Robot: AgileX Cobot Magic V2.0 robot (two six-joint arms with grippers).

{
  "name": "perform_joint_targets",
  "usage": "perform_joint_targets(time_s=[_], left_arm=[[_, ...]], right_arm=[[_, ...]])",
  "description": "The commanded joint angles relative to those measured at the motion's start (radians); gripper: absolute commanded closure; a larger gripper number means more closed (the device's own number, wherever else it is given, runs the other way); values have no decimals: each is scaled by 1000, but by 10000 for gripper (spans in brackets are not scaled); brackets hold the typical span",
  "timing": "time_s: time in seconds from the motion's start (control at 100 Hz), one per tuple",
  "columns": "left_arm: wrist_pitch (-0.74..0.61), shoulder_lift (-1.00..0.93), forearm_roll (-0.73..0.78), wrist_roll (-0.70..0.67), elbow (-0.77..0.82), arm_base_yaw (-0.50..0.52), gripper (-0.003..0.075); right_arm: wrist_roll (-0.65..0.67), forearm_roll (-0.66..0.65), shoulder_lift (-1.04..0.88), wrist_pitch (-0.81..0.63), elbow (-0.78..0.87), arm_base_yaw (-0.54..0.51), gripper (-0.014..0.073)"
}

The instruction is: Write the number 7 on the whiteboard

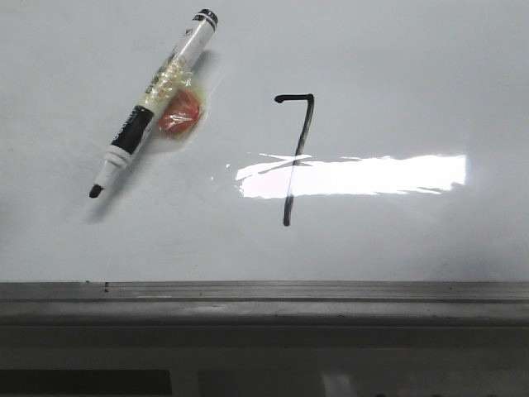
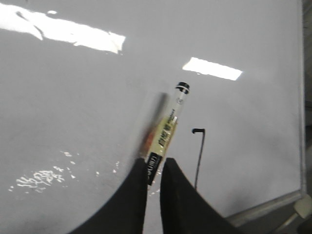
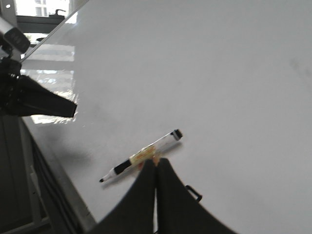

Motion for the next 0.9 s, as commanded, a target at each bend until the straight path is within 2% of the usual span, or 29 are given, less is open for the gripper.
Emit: perform_joint_targets(time_s=[0.0,0.21,0.75,0.85,0.89], left_arm=[[80,-70,21,5,8,-8,741],[99,-136,21,5,38,-8,741],[99,-136,21,5,44,-8,741],[99,-151,51,5,59,2,741],[99,-165,112,5,66,15,741]], right_arm=[[0,8,-31,113,27,-1,659],[0,8,-47,217,80,-1,659],[0,8,-47,206,81,-1,659],[0,8,-47,206,81,-1,659],[0,8,-47,206,81,-1,659]])
